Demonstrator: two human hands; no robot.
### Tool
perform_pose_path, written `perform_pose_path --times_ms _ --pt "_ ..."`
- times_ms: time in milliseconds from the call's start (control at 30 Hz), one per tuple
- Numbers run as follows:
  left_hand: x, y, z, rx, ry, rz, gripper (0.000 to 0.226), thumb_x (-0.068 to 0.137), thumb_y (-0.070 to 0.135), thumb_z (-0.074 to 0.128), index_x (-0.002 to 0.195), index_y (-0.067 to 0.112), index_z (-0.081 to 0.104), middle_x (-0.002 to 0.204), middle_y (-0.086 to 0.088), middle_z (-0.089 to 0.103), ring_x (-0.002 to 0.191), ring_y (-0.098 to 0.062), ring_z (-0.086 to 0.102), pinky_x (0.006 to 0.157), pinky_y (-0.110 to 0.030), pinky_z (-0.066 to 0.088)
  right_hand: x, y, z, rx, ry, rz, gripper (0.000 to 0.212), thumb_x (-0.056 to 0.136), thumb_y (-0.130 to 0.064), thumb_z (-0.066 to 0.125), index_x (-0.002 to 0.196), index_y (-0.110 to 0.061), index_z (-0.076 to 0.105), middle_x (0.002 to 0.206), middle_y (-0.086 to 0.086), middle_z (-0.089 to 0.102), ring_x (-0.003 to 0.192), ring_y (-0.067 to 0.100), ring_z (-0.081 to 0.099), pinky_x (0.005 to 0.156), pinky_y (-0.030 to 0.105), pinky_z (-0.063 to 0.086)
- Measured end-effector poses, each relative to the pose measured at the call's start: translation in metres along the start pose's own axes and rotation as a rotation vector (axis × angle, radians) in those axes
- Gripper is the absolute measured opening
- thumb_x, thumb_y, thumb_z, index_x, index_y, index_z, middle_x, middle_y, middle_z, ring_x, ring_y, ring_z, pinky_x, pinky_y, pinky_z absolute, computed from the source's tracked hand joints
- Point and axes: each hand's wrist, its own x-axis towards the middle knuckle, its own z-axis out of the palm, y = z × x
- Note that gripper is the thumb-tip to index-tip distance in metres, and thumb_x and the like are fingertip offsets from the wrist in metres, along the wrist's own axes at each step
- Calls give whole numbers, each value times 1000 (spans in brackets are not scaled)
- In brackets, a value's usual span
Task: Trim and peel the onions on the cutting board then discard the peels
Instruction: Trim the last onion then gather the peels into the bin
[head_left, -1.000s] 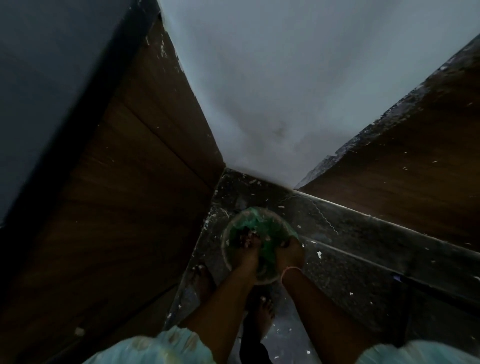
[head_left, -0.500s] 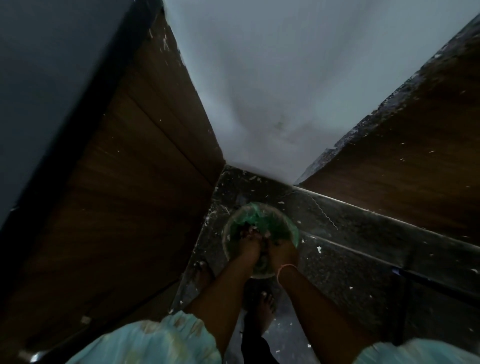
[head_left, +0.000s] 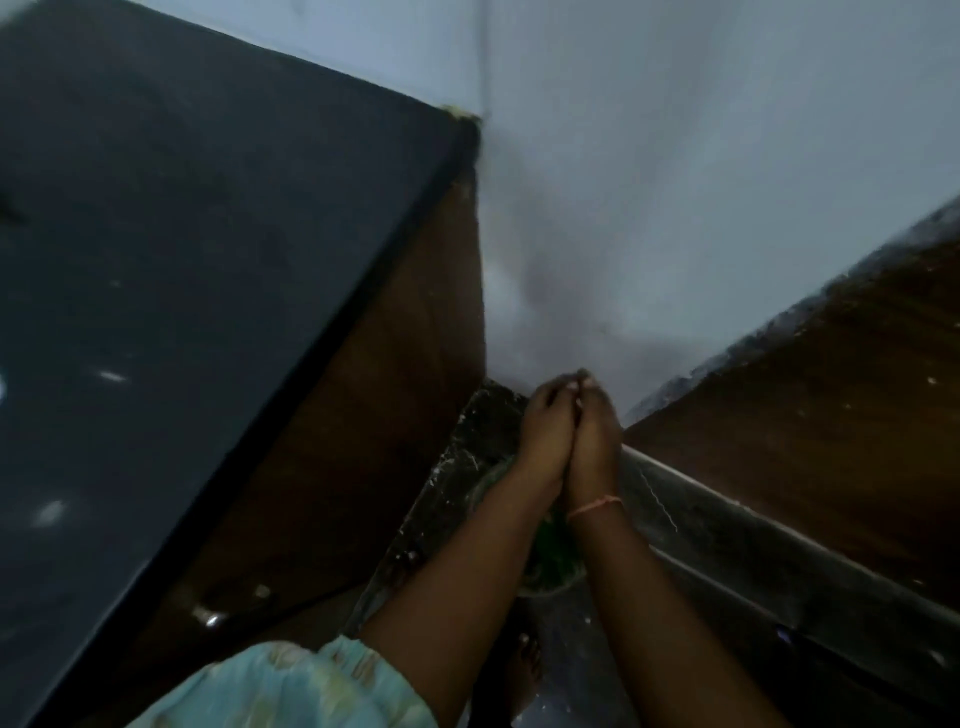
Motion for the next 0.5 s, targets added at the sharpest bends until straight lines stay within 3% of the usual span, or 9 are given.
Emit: perform_pose_path --times_ms 100,167,233,300,400,500 --pt "-40 104 -40 -124 38 279 24 102 6 50 118 6 68 114 -4 70 92 0 63 74 -7 49 -43 -72 49 105 -101 -201 29 102 -17 48 124 -8 63 124 9 66 114 17 62 94 28 53" --pt "-67 155 -66 -166 53 432 23 102 6 49 115 11 68 111 2 70 97 1 64 83 -11 51 -71 -101 66 108 -205 -364 29 101 -12 46 125 -11 63 126 3 65 117 13 60 97 28 51" --pt "-91 195 -119 -191 202 609 22 102 3 48 112 7 68 111 2 69 100 3 63 85 -12 49 -105 -121 99 -27 -348 -518 31 100 -11 47 128 -13 61 130 1 63 120 9 57 102 25 46" --pt "-108 213 -176 -150 405 753 21 101 2 49 110 5 68 111 2 69 101 5 62 88 -13 48 -134 -121 136 -318 -478 -710 40 96 -22 47 133 -12 58 136 3 58 128 14 51 113 30 36" --pt "-106 193 -260 16 759 800 25 99 9 50 117 14 66 117 4 69 112 -5 62 102 -36 50 -168 -90 181 -943 -675 -914 74 89 -44 38 149 -2 31 155 17 34 147 26 25 121 37 6" --pt "-107 164 -316 65 978 695 34 100 8 46 128 23 58 126 10 62 118 1 57 105 -29 46 -190 -51 204 -1303 -532 -1065 92 89 -60 32 152 3 13 159 25 14 149 35 10 122 48 2"
